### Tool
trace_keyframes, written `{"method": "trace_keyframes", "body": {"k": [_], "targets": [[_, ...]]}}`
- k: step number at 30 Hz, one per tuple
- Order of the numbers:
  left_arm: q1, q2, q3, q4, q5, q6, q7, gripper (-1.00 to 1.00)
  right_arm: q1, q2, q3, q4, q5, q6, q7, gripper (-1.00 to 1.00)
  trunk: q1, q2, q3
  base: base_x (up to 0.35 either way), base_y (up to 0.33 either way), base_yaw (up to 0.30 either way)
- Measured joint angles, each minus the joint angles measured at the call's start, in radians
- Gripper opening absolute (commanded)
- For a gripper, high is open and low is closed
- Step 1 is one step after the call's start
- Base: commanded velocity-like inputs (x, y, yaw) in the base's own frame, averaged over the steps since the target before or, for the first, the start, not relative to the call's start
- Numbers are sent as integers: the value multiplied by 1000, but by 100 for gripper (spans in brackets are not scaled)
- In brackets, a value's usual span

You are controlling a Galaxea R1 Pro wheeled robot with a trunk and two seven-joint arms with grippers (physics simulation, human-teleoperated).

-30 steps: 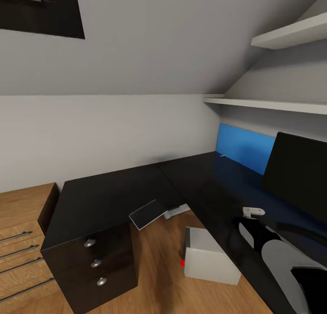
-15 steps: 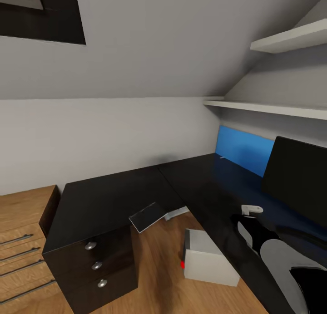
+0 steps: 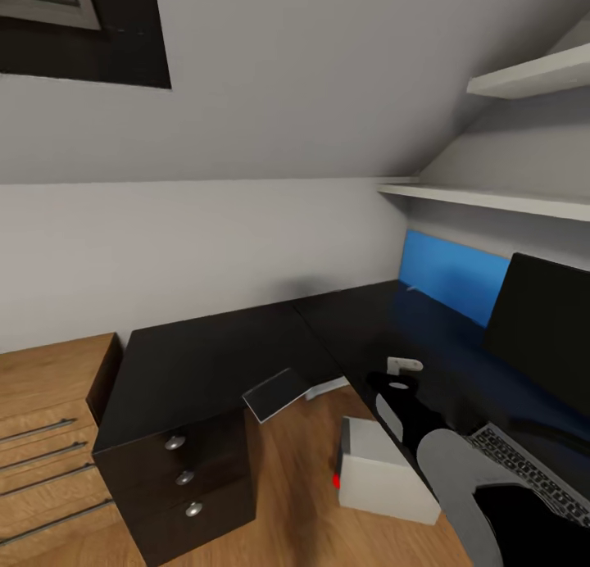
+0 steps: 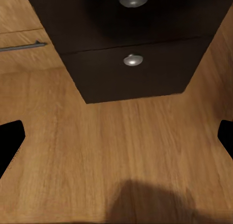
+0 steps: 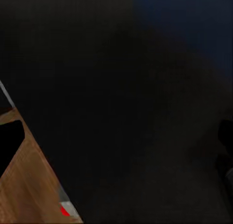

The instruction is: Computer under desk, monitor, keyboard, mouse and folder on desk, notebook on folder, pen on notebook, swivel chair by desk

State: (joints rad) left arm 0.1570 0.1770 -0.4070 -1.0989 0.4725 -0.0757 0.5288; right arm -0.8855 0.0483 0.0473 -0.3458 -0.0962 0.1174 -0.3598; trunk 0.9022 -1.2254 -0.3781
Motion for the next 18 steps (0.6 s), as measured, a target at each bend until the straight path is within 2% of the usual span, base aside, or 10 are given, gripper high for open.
{"method": "trace_keyframes", "body": {"k": [1,4,5,7,13,18], "targets": [[0,-1,14,3,1,0,0,100,2,17,1,1,0,-25,-21,100,0,0,0,0,0,263],[0,-1,33,13,1,0,0,100,7,43,1,3,4,-61,-45,100,0,0,0,0,0,270],[0,-2,47,28,1,-1,-1,100,22,73,2,3,24,-91,-61,100,0,0,0,0,0,276],[0,-2,51,33,0,-1,-2,100,31,89,2,3,42,-101,-66,100,0,0,0,0,0,277],[0,-1,57,42,1,-2,-3,100,60,126,6,5,106,-113,-69,100,0,0,0,-5,5,278],[0,1,61,48,2,-3,-3,100,83,126,12,44,132,-120,-64,100,0,0,0,-124,138,277]]}}
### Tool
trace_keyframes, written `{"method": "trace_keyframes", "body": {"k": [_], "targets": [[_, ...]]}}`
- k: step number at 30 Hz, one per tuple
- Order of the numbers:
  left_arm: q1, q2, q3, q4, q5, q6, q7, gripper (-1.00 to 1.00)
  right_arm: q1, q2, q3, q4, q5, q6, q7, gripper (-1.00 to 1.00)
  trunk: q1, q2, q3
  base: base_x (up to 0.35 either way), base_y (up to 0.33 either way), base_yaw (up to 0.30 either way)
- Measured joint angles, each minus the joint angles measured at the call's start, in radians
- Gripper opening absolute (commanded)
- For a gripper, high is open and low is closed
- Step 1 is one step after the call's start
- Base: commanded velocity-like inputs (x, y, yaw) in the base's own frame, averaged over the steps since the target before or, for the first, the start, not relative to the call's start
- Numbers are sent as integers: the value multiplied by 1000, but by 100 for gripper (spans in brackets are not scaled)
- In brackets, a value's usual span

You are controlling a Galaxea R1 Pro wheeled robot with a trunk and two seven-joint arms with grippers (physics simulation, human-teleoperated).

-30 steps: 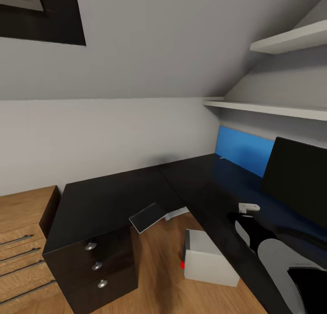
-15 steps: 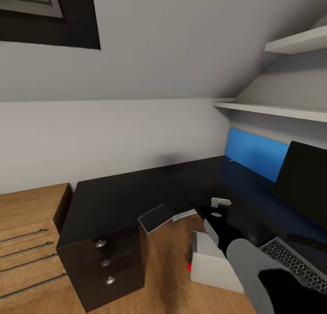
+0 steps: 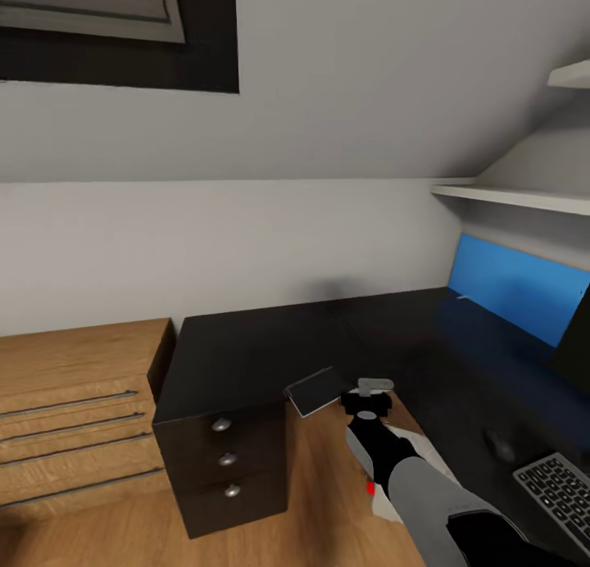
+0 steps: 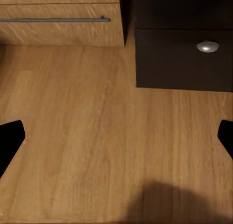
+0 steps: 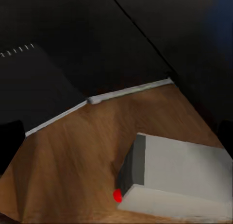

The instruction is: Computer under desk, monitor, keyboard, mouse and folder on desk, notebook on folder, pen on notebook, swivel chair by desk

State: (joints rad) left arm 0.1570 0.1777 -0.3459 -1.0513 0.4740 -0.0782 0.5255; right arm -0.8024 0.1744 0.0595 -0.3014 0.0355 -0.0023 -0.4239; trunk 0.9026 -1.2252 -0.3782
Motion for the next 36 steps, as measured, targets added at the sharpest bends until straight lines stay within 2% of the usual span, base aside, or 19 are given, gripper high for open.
{"method": "trace_keyframes", "body": {"k": [7,11,13,23,36], "targets": [[0,0,14,0,-1,0,0,100,4,0,-1,24,4,-19,10,100,0,0,0,-189,189,124],[0,-2,18,3,-2,0,0,100,18,0,-5,71,6,-49,49,100,0,0,0,-33,28,12],[0,-13,24,-8,-5,-6,12,100,7,0,-7,62,-4,-38,42,100,0,0,0,0,0,0],[0,-67,28,-64,-5,-4,14,100,-50,0,-3,72,-17,-14,35,100,-39,70,31,0,0,0],[0,-70,29,-137,-3,-6,11,100,-45,0,0,83,-19,-11,35,100,-88,161,72,0,0,0]]}}
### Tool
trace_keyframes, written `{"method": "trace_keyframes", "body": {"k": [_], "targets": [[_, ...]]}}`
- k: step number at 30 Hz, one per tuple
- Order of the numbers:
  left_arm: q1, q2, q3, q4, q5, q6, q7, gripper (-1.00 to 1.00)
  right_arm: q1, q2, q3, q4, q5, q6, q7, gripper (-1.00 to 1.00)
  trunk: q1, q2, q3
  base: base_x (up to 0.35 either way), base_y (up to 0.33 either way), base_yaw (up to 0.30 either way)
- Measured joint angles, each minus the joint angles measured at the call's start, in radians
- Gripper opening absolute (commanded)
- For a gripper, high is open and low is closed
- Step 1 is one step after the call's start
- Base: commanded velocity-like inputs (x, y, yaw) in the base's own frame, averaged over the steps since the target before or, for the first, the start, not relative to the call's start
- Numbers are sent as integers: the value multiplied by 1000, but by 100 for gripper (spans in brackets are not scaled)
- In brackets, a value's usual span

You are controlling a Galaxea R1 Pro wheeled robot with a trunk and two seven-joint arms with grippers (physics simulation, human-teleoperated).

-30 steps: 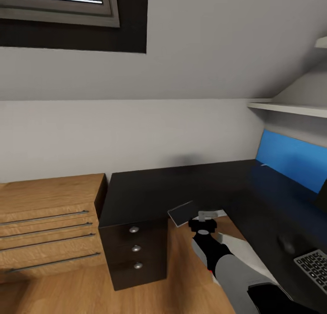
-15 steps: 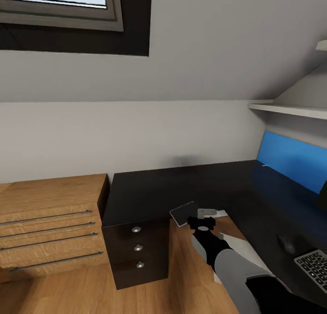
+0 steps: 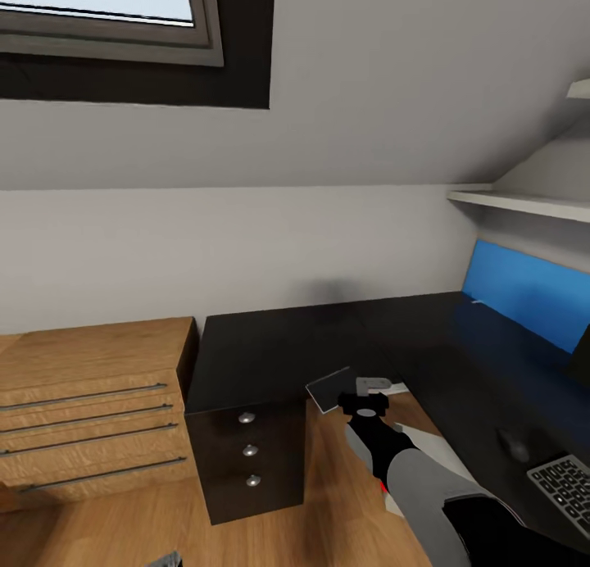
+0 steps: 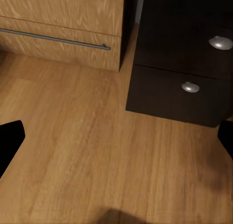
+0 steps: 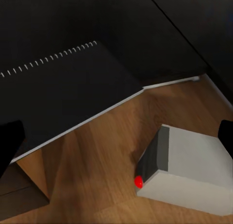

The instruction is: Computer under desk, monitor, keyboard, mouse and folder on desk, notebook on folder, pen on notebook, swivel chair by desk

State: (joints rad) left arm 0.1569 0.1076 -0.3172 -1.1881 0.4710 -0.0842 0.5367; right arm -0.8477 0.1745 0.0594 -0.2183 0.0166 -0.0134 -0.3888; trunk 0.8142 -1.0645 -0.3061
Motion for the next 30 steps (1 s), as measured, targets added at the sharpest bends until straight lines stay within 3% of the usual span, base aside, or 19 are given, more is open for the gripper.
{"method": "trace_keyframes", "body": {"k": [4,30], "targets": [[0,0,0,-22,0,0,0,100,0,0,1,1,0,-1,0,100,-15,28,13,0,0,0],[0,0,5,11,3,0,2,100,14,0,-1,4,0,-11,-1,100,-15,28,13,0,0,114]]}}
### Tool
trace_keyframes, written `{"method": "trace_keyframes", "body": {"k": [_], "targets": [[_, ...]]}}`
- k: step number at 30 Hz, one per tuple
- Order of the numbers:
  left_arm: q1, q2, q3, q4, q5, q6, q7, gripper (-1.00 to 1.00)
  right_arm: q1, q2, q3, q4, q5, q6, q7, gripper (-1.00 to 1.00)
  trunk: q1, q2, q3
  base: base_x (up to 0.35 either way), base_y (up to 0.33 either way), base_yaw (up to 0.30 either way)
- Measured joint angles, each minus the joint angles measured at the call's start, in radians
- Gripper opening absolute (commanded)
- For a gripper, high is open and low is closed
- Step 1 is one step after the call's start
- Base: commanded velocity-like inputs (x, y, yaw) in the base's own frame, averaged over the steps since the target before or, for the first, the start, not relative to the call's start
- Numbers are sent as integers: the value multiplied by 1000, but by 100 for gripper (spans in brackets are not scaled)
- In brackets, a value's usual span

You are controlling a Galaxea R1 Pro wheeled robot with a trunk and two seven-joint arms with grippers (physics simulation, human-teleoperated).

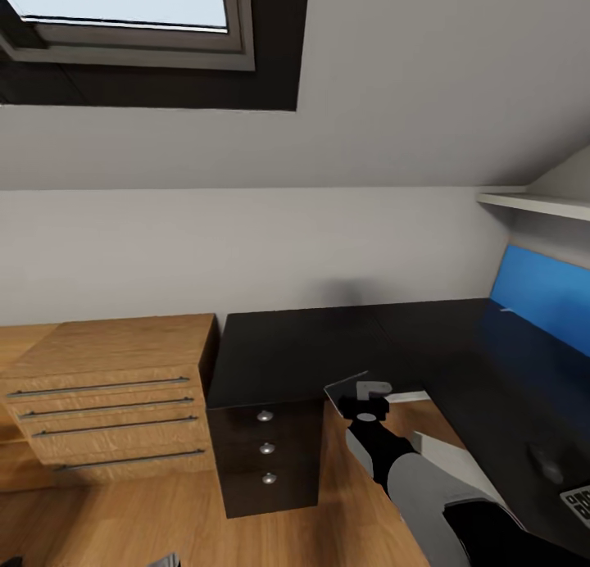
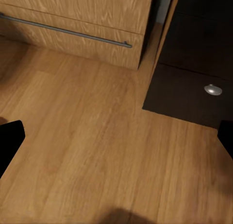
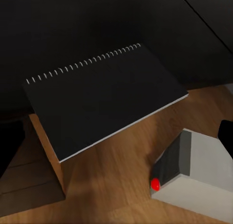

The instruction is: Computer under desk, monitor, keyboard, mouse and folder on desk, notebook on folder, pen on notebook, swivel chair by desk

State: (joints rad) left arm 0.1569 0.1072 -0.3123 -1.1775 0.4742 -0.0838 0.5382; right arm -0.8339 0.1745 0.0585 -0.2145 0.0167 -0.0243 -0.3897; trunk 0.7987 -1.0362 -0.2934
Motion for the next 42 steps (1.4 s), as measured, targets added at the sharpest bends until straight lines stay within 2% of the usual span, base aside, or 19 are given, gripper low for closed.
{"method": "trace_keyframes", "body": {"k": [12,18,35,42], "targets": [[0,0,-2,8,-3,0,-1,100,3,0,3,0,0,4,-1,100,0,0,0,0,0,19],[0,1,0,17,-2,1,-4,100,4,0,2,1,-1,1,-1,100,0,0,4,0,0,159],[0,0,-1,157,-1,-7,-1,100,34,0,2,2,-4,-51,0,100,0,0,7,0,0,143],[0,0,1,243,-1,-67,-3,100,52,0,3,1,-3,-55,2,100,0,0,7,0,0,19]]}}
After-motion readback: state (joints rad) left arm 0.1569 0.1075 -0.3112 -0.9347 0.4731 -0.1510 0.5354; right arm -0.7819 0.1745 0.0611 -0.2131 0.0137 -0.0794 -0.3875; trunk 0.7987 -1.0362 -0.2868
